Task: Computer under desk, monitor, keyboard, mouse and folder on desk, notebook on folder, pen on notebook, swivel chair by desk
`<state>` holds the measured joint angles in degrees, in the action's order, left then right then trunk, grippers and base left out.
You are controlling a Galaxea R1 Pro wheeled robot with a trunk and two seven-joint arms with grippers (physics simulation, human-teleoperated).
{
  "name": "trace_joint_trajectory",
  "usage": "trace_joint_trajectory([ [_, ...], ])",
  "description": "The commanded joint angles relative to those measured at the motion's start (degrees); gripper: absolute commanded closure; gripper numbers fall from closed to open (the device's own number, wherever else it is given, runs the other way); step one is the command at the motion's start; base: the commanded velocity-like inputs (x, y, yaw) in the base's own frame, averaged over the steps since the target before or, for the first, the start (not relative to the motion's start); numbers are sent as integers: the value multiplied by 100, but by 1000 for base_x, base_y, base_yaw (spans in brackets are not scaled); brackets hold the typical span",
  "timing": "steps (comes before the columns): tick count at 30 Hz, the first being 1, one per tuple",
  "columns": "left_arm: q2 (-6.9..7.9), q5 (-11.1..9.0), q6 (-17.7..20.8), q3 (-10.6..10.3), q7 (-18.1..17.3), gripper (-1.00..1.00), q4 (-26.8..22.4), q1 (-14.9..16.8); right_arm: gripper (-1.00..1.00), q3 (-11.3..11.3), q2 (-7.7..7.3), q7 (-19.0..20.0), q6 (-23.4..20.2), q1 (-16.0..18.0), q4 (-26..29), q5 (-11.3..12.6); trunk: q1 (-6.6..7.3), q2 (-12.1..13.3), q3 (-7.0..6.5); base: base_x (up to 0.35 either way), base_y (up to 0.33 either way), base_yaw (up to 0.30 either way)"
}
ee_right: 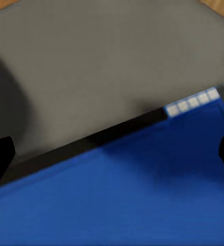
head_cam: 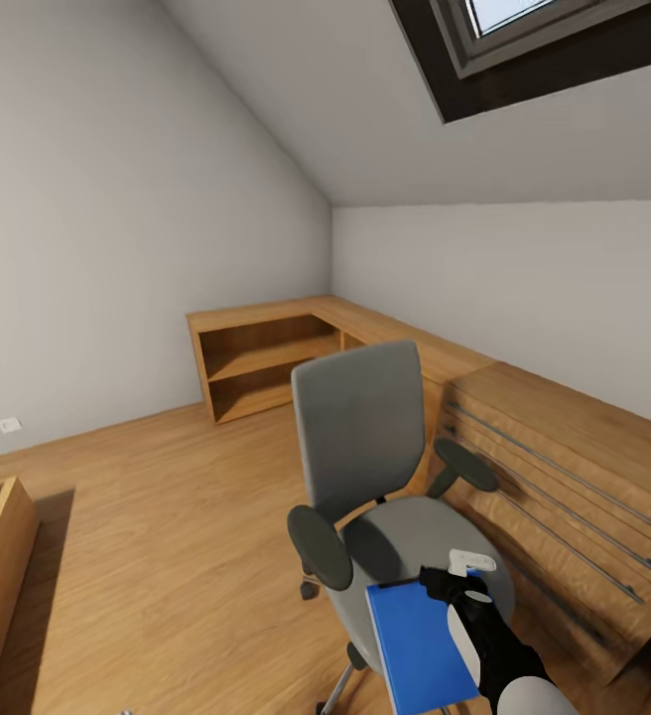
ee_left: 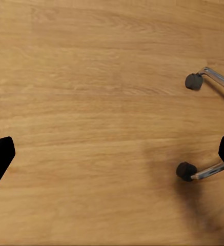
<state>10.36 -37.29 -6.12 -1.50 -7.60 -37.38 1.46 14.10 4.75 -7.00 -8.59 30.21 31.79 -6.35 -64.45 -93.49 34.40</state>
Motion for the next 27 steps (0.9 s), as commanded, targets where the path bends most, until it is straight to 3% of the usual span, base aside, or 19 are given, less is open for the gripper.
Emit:
trace_joint_trajectory([
  [1, 3, -60, -51, -16, -23, -100, 15, 3, -100, 31, 8, 5, -37, 2, 14, -60, 23, 39, -13, 0, 0, 0],
  [23, 5, -60, -205, -20, -23, -100, 47, 3, -100, 40, -1, 57, -20, 2, 25, -50, 506, 921, -408, 0, 0, 0],
  [27, 6, -60, -205, -24, -23, -100, 47, 3, -100, 40, -1, 56, -20, 2, 27, -48, 506, 921, -408, 0, 0, 0],
])
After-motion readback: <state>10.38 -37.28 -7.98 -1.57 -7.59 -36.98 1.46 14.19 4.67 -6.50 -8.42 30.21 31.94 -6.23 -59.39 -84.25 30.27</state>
